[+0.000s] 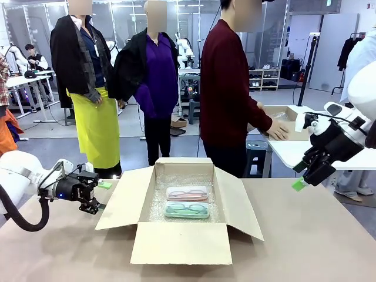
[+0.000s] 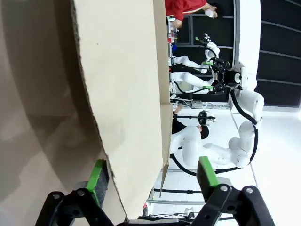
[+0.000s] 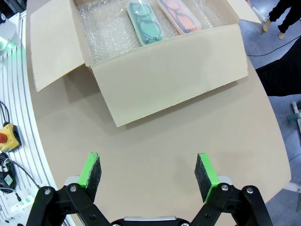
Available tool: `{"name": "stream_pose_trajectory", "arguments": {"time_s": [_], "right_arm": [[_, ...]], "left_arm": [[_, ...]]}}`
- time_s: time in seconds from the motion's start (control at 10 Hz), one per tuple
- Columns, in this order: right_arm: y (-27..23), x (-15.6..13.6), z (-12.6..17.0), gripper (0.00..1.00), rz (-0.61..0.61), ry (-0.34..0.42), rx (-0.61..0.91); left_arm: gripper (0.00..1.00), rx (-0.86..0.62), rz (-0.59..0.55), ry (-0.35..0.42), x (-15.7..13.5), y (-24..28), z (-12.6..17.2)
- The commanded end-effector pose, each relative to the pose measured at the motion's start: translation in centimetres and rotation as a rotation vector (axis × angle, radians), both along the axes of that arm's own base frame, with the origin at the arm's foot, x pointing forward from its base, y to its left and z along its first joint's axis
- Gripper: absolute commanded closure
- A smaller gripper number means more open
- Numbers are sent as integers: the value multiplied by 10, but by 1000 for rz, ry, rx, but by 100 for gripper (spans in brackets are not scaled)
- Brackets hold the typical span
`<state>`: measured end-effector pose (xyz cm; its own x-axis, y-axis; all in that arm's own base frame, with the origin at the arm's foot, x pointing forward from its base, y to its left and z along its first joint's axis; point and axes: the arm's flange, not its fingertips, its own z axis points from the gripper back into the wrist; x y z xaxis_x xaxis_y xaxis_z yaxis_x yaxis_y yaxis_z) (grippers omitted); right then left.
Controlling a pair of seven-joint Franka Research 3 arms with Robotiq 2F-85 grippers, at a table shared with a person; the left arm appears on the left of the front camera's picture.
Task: Pack the glasses set securely to prepare it for shipping.
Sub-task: Position the Package Box on the left side of the table.
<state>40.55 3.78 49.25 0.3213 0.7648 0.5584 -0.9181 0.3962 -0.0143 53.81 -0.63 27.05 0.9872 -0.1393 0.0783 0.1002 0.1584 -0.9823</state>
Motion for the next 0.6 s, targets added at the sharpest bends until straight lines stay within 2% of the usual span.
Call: {"name": "stream_pose_trajectory", "arguments": {"time_s": [0.0,0.1,0.2,0.4,0.5], "right_arm": [[0,0,1,0,10,2,-12],[0,0,1,0,10,2,-12],[0,0,1,0,10,2,-12],[0,0,1,0,10,2,-12],[0,0,1,0,10,2,-12]], "left_arm": [[57,-66,-5,-31,5,1,4],[62,-67,-1,-42,6,2,5],[100,-63,2,-44,6,2,5],[100,-65,13,-20,9,3,0],[85,-61,12,-22,9,3,0]]}}
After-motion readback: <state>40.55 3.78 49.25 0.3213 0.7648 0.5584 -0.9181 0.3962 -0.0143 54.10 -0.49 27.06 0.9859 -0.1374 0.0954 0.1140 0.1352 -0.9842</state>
